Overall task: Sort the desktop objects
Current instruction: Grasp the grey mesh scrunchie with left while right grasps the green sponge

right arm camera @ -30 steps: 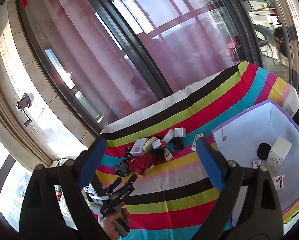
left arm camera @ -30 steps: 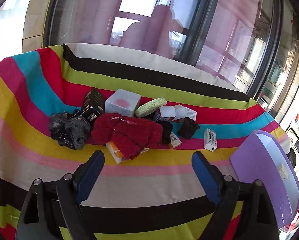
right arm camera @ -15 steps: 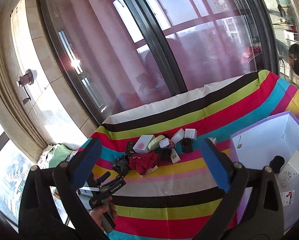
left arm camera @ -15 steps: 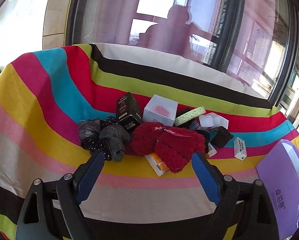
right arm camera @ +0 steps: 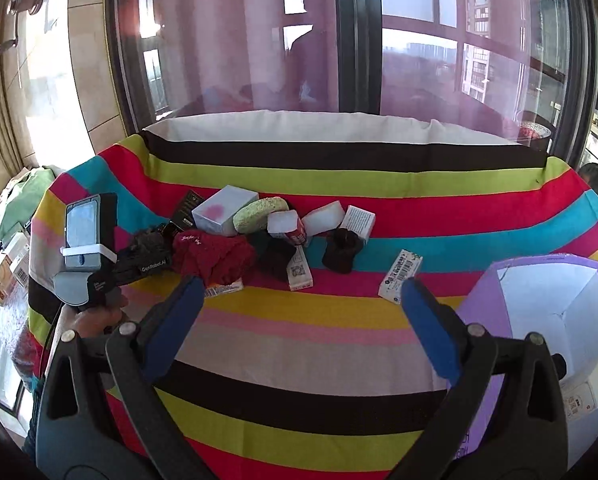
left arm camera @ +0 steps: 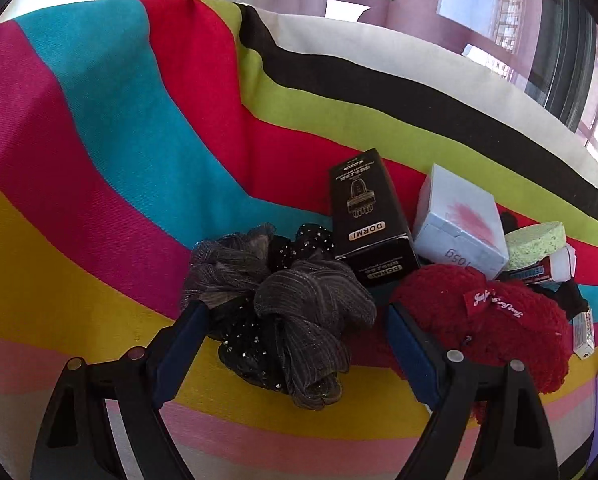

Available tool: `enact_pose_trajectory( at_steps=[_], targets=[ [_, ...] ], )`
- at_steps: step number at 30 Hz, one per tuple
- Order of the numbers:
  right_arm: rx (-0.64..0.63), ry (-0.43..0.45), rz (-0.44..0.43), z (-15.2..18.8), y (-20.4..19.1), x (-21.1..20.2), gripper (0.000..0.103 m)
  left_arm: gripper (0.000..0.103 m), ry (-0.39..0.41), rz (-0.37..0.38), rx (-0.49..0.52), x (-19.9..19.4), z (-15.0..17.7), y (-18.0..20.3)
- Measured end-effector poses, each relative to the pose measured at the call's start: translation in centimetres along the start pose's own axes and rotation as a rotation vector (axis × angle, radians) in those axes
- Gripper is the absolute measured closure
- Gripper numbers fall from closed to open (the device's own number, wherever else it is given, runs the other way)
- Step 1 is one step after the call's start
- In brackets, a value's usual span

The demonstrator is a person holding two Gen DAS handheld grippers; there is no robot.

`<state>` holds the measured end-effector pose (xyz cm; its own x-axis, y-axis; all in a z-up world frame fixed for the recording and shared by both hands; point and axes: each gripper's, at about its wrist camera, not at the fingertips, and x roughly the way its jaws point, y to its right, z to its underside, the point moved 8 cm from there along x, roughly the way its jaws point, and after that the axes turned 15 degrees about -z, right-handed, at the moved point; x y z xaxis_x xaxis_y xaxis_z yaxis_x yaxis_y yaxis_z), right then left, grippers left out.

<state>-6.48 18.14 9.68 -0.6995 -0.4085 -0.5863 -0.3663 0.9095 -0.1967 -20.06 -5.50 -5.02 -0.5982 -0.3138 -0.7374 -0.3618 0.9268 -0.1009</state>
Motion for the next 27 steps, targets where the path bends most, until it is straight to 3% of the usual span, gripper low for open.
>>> enact_pose_trajectory(
  at_steps=[1, 4, 7, 11, 17, 20, 27],
  targets=[
    [0.010, -0.004, -0.004, -0.1, -0.1, 0.7, 0.004, 0.036, -0.008, 0.003, 0.005, 0.2, 0.1, 0.0],
    [0.067, -0.008, -0.029, -0.4, -0.2, 2.7, 0.004, 0.047, -0.020, 0.007, 0.024, 0.8, 0.4, 0.0],
    [0.182, -0.015, -0.119, -0.8, -0.3, 5.0, 0.004, 0.059, -0.015, 0.013, 0.009, 0.4, 0.4, -0.3],
    [0.449, -0.034, -0.258, -1.1, 0.5, 8.2, 0.017, 0.062, -0.012, 0.042, -0.014, -0.1, 0.5, -0.7],
    [0.701, -0.084, -0.356, -1.9, 1.2, 13.2, 0.030, 0.068, 0.027, 0.055, -0.030, -1.9, 0.2, -1.2],
    [0.752, -0.113, -0.372, -2.1, 0.8, 15.4, 0.030, 0.069, 0.037, 0.067, -0.023, -2.7, 0.5, -0.7],
    [0.750, -0.130, -0.338, -3.1, 0.4, 19.1, 0.044, 0.070, 0.065, 0.067, -0.006, -3.9, 0.8, -0.4]
  ],
)
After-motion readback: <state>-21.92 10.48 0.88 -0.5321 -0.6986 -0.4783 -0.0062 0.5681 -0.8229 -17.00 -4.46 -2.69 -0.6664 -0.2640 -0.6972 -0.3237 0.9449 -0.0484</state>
